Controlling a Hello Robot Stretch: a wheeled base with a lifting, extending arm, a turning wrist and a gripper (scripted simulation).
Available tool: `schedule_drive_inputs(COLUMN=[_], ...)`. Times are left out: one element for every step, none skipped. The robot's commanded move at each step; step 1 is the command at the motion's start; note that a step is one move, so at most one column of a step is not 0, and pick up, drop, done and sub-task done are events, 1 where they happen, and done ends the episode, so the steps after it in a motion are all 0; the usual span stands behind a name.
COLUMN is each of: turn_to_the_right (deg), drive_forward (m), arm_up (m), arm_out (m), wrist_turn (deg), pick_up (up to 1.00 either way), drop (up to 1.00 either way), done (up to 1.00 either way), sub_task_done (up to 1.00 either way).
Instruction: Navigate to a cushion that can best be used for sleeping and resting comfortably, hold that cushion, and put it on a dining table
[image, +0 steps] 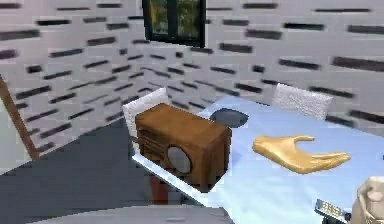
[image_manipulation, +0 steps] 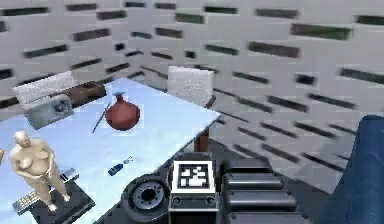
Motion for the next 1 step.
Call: schedule_drive_inputs(turn_to_the_right=[-45.0], drive_forward=[0.0], arm_up=[0.0], arm_out=[0.0], wrist_turn=[0.0], pick_up=[0.0], drop=[0.0], done=[0.0], sub_task_done=[0.0])
